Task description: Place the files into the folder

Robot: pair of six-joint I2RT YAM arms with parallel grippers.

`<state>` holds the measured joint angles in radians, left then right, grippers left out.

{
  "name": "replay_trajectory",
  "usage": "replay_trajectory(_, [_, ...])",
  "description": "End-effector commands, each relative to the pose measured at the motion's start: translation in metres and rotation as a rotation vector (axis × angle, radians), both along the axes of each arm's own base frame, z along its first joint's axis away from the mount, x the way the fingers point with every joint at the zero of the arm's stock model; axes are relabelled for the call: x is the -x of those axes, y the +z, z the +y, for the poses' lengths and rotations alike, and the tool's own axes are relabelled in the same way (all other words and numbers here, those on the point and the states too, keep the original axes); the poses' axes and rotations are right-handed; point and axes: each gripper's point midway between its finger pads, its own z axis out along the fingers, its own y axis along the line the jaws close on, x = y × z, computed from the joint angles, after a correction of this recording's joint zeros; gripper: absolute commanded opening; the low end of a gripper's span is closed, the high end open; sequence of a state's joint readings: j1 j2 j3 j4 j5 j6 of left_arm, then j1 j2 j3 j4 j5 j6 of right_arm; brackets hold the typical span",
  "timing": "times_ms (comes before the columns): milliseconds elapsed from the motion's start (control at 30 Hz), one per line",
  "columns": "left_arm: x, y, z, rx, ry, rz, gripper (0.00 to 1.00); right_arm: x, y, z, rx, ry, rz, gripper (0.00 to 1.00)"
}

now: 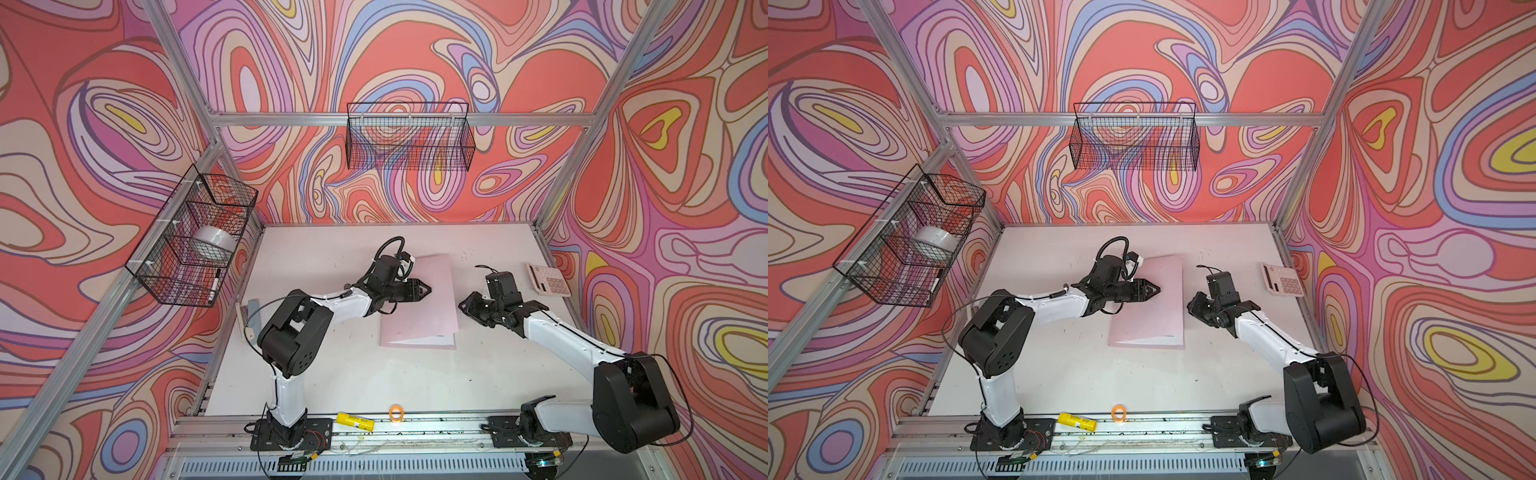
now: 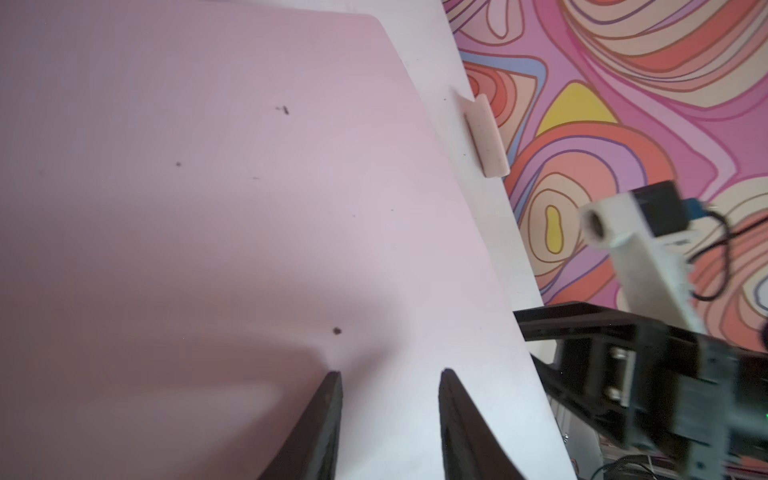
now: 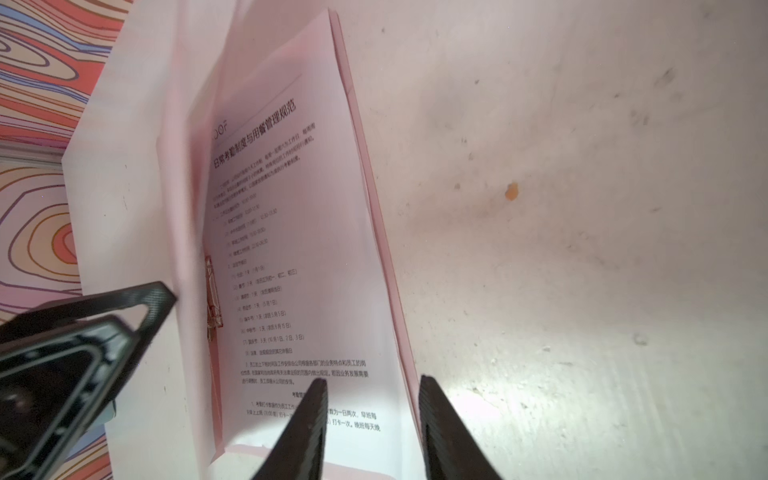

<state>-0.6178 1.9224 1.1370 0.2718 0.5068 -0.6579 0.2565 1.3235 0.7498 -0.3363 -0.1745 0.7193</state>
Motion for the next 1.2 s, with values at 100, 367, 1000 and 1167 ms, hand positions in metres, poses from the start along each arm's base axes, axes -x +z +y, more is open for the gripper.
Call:
replay_trajectory(100, [-0.016, -0.046, 0.005, -0.142, 0.078, 0.009, 0.35, -0.01, 0.015, -0.011, 0.071, -0.004, -0.037, 0.39])
replay_trajectory(367, [-0.024, -0.081, 0.019, -0.219, 0.158, 0.025, 0.33, -0.037, 0.004, 0.019, -0.062, 0.039, -0.033, 0.36])
replay_trajectory(1000, [-0.024, -0.007, 0.035, -0.197, 0.203, -0.133, 0.41, -0.074, -0.069, 0.064, -0.105, 0.109, 0.086, 0.33])
replay_trajectory(1167, [-0.021, -0.002, 0.044, -0.231, 0.207, -0.155, 0.41, -0.081, -0.068, 0.071, -0.111, 0.124, 0.089, 0.33])
